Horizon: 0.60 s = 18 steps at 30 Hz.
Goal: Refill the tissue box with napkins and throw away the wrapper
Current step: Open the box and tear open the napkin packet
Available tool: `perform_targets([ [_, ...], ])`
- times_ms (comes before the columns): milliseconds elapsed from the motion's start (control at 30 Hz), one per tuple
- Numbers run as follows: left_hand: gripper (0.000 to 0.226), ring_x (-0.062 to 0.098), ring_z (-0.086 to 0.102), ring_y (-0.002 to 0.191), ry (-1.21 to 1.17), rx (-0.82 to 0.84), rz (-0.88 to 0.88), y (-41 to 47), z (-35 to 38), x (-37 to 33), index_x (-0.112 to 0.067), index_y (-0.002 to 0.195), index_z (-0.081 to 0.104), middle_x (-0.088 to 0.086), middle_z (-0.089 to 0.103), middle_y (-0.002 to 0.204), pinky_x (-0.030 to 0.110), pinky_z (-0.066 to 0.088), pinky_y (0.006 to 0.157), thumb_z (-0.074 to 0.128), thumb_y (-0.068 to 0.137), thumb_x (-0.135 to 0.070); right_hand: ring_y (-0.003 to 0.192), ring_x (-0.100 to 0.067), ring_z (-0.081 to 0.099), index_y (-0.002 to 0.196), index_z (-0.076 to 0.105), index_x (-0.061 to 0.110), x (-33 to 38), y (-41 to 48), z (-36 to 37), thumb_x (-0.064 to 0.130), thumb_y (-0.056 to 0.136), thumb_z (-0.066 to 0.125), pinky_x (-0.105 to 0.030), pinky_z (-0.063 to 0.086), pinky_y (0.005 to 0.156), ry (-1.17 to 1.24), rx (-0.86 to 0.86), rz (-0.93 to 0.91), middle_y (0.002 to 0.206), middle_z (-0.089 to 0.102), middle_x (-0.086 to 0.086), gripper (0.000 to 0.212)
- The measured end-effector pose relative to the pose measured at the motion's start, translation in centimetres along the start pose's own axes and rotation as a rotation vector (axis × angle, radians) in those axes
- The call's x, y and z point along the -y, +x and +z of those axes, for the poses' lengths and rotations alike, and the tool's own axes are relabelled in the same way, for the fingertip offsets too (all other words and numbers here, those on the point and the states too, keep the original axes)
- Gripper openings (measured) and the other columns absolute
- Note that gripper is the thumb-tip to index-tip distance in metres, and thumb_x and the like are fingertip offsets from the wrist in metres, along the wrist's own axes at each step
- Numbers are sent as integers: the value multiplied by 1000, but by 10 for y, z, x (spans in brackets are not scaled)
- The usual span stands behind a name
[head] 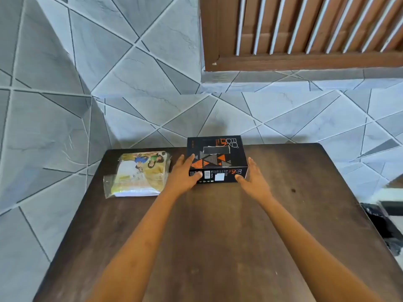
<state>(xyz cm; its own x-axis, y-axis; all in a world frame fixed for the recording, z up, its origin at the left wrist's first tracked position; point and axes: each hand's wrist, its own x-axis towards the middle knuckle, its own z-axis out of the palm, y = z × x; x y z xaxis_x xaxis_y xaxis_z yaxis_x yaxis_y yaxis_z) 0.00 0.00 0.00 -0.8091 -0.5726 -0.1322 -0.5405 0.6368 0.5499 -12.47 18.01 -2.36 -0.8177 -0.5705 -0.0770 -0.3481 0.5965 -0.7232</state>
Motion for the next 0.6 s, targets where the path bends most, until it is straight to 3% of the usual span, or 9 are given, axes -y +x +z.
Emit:
perform_targets([
  [133,73,29,15,145,100,190,-64,11,2,4,-24,148,14,12,2,159,42,21,115,55,89,-38,145,-18,10,147,7,10,-1,15,3,28,92,51,-37,18,116,-41,126,68,158,10,-5,73],
  [267,71,29,23,143,107,142,-72,13,9,2,-22,148,19,13,8,158,39,28,112,55,89,-36,145,-18,14,147,10,9,-6,14,7,28,91,53,-37,21,115,-19,112,36,157,13,-5,73],
  [467,63,28,28,141,60,96,-75,-29,22,-6,-22,146,26,13,15,157,39,32,110,53,90,-36,131,-23,43,140,35,8,-21,-22,3,23,91,52,-37,38,104,-7,-76,43,143,46,-9,53],
  [600,60,23,31,140,61,85,-91,-78,33,-10,-25,144,31,8,20,157,36,35,106,53,90,-37,99,-19,63,120,58,10,-31,-67,-4,21,91,52,-33,50,83,66,-255,75,114,68,-6,32],
])
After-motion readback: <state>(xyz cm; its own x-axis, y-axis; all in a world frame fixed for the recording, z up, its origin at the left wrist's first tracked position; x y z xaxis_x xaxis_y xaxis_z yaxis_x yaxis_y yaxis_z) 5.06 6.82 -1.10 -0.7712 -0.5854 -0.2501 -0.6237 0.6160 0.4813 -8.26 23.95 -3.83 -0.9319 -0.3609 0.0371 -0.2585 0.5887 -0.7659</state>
